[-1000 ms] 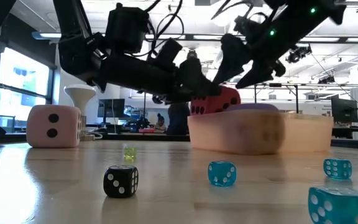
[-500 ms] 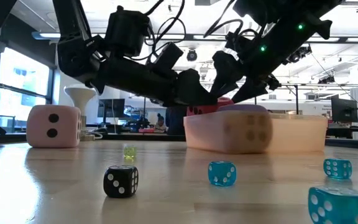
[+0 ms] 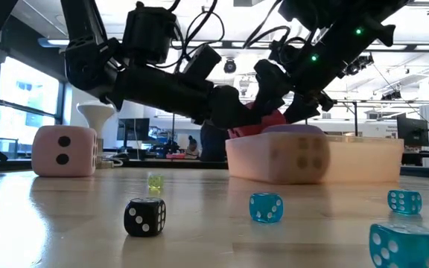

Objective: Pick & Place Dice
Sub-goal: Put the large red dice into the orange bin

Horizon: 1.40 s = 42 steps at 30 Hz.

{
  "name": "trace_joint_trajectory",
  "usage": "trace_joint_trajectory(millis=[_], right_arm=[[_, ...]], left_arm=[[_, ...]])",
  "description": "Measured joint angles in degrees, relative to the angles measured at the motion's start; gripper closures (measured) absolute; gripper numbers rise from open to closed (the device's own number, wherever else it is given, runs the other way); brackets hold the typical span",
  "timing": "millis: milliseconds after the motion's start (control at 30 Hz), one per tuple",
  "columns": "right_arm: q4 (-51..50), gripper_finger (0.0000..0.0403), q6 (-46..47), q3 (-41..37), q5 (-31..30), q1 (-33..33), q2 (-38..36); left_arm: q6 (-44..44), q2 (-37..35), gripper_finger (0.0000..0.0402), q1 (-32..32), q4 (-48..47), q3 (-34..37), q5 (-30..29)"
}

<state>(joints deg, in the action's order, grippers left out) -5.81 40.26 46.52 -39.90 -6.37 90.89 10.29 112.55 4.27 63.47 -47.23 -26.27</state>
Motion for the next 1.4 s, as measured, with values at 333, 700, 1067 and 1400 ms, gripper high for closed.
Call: trace_joint_trajectory(millis=[333,700,1067,1400], right_arm=[[6.1,0.0016,-7.4,-0.2,-2.4,-0.9,-4.4],[3.3,0.0016,-4.0,-0.1,3.2,2.1,-3.3],[1.5,0.0016,-4.0,0.0,2.9,4.7,-3.4],[1.7,0.0016,-7.3,-0.1,3.5,4.9,-5.3]], left_arm=[[-1.8,-0.6,0.0004,0.3,1.6,-0.5,3.2],[-1.1,-0.4,0.0004,0.2,1.2,-0.4,2.7],[13.7,-2.8,0.0004,3.1,3.9,-0.2,-0.9],[23.6,-5.9,0.0004,6.9,-2.1,-0.2,-13.3]])
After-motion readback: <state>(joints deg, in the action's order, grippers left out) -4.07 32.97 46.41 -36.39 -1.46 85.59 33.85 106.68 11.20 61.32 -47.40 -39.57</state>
